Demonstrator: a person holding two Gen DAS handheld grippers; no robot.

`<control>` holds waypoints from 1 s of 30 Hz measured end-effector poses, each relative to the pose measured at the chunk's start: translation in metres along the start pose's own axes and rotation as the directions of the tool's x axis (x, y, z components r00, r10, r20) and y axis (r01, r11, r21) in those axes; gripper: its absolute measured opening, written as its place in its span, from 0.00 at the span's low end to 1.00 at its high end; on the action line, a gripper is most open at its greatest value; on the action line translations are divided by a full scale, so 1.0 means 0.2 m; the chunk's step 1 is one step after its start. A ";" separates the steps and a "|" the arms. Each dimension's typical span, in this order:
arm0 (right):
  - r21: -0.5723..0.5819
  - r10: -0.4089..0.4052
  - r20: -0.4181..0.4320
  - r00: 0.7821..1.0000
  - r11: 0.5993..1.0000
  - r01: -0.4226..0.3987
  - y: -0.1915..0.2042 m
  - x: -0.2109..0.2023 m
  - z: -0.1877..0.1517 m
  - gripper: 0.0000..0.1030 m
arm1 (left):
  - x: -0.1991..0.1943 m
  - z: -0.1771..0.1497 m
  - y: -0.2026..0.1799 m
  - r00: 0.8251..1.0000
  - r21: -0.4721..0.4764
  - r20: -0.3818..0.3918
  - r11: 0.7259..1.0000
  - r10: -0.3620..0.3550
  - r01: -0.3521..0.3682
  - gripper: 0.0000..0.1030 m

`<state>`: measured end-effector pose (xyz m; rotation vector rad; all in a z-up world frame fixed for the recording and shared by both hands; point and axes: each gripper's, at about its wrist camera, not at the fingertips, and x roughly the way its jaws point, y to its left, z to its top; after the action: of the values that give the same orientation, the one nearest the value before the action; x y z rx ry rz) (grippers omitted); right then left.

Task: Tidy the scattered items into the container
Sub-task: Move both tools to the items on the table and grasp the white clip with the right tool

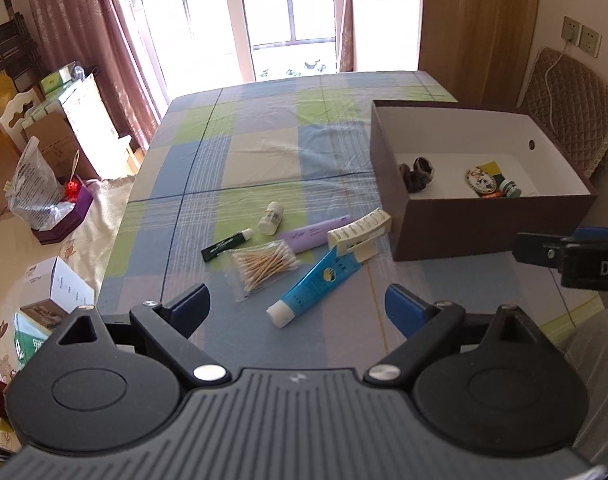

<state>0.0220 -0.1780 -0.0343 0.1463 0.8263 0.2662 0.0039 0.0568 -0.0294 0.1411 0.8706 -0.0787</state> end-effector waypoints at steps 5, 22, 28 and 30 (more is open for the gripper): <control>-0.038 0.027 -0.036 0.999 0.999 -0.029 0.04 0.08 -0.02 0.97 | 0.05 -0.04 0.10 0.999 -0.029 -0.035 0.999 0.021 -0.022 0.90; -0.764 0.184 -0.180 0.966 0.593 -0.255 0.27 0.33 0.08 0.96 | 0.30 -0.02 0.28 0.992 0.008 -0.121 0.999 -0.033 0.034 0.90; -0.850 0.166 -0.340 0.926 0.367 -0.378 0.33 0.57 0.17 0.96 | 0.46 0.03 0.30 0.985 0.014 -0.158 0.997 -0.076 0.079 0.90; -0.855 0.142 -0.389 0.910 0.312 -0.414 0.35 0.67 0.18 0.96 | 0.52 0.04 0.30 0.982 0.026 -0.172 0.996 -0.079 0.085 0.90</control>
<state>0.1221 -0.0725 -0.0883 -0.8851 0.7719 1.1011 0.0843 0.1140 -0.0992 0.1450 1.0471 -0.1601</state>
